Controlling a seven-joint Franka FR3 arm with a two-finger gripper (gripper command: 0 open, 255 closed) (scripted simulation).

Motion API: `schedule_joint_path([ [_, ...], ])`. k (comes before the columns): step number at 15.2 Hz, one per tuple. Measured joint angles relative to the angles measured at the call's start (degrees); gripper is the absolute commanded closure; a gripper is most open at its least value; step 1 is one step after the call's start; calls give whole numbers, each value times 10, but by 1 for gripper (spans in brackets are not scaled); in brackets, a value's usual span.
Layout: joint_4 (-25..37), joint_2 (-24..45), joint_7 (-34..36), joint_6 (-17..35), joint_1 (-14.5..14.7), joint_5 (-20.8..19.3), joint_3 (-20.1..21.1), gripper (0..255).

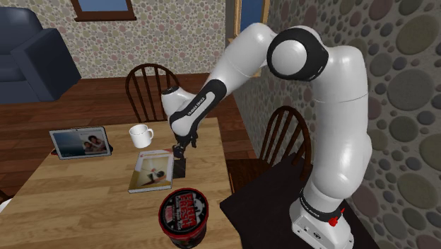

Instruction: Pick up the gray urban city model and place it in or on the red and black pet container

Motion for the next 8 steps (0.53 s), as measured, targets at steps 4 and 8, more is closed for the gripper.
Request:
schedule_joint_path([
  [4,76,86,10,7,29,-26,-4,0],
  [8,98,121,14,18,40,-36,-9,0],
])
